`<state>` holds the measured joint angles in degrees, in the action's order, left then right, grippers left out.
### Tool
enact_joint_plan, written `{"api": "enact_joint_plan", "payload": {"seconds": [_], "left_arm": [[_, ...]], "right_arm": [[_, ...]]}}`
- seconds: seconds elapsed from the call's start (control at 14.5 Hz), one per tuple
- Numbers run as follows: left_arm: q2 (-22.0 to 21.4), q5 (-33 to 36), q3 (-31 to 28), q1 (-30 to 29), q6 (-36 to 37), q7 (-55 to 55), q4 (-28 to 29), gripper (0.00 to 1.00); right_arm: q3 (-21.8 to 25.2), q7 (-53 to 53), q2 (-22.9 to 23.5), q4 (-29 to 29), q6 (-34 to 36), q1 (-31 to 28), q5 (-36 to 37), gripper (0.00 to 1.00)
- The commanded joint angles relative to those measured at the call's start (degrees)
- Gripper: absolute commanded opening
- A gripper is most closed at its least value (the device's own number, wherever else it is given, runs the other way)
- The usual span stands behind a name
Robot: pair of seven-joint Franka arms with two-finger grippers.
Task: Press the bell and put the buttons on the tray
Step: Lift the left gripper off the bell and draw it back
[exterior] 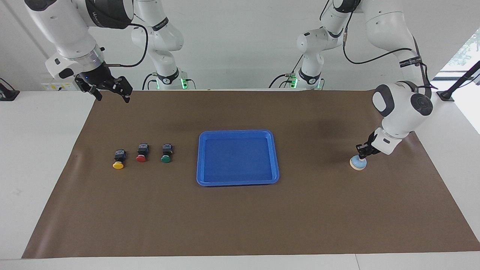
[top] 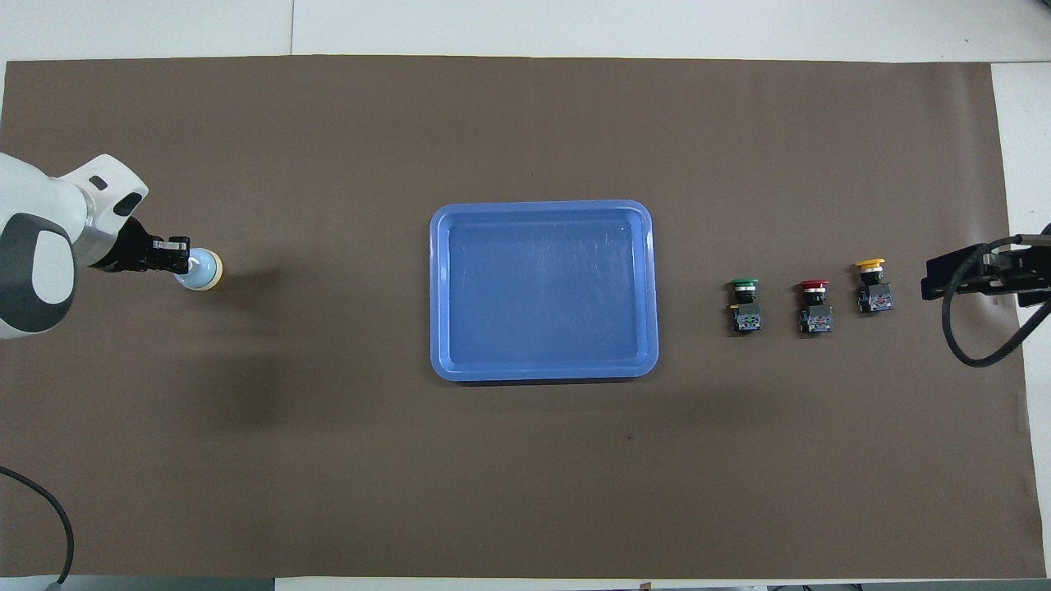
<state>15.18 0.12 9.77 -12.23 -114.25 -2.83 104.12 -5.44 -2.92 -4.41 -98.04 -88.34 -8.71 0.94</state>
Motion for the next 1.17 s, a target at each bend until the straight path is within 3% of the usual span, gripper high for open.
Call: {"api": "enact_joint_plan", "payload": {"seconds": [0.0,0.14,0.48,0.69,1.1], "left_arm": [[-1.4,1.0,0.0,2.1,9.2,0.2,-6.3,0.39],[-3.1,1.0,0.0,3.2,13.2,0.5,-8.4,1.00],[-9.9,0.2,0.2,5.4,22.1,0.4,-10.8,1.00],[-11.1,0.0,0.6,5.2,27.3,0.5,-12.4,1.00],[-10.8,-0.2,1.4,5.3,28.6,0.5,-13.8,1.00]], "right_arm": [[-0.2,0.9,-1.3,-1.5,-0.5,-0.6,-1.0,1.00],[-0.2,0.9,-1.3,-1.5,-0.5,-0.6,-1.0,1.00],[-0.2,0.9,-1.3,-1.5,-0.5,-0.6,-1.0,1.00],[-0.2,0.9,-1.3,-1.5,-0.5,-0.6,-1.0,1.00],[-0.2,0.9,-1.3,-1.5,-0.5,-0.6,-1.0,1.00]]}}
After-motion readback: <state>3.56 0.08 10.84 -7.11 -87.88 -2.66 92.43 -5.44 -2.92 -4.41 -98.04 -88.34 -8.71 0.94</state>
